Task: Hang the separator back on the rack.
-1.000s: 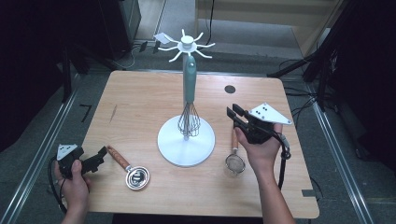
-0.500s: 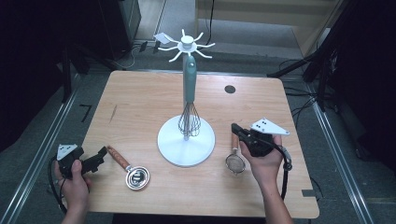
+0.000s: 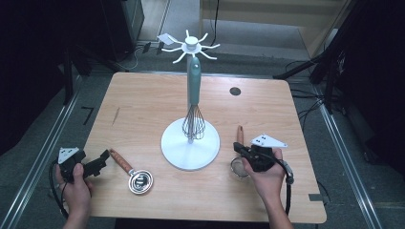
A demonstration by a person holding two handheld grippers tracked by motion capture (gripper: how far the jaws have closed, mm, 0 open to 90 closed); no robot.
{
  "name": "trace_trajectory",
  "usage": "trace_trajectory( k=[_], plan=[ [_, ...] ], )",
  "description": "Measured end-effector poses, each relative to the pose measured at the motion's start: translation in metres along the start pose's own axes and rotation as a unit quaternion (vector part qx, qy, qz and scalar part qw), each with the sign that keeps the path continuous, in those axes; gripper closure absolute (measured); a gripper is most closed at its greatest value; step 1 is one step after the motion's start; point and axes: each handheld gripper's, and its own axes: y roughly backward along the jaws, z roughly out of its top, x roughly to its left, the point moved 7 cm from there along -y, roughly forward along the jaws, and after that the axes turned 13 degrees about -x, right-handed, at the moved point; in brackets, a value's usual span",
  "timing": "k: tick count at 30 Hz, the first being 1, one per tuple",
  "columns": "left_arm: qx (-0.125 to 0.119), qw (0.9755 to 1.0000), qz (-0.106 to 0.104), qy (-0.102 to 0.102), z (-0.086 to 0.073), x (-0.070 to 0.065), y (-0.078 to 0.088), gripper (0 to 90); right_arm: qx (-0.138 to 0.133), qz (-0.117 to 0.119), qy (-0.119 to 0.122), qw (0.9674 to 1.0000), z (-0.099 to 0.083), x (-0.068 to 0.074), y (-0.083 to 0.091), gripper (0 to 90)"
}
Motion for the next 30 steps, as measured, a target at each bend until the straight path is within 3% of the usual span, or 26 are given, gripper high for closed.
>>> trace_trajectory(
  k=[4, 8, 20, 30],
  plan=[
    [0.002, 1.0, -0.003, 0.001, 0.0, 0.0, 0.0, 8.0, 0.019, -0.01, 0.002, 0.9998, -0.011, 0.0, -0.003, 90.0],
    [0.003, 1.0, -0.004, 0.002, 0.0, 0.0, 0.0, 8.0, 0.037, -0.016, -0.013, 0.9991, -0.02, -0.001, -0.007, 90.0],
    [0.004, 1.0, -0.003, 0.001, 0.0, 0.0, 0.0, 8.0, 0.068, 0.014, -0.009, 0.9975, -0.032, 0.023, -0.001, 90.0],
    [0.004, 1.0, -0.003, 0.003, -0.001, 0.0, 0.0, 7.9, 0.099, 0.013, -0.014, 0.9949, -0.047, 0.019, 0.006, 90.0]
  ],
)
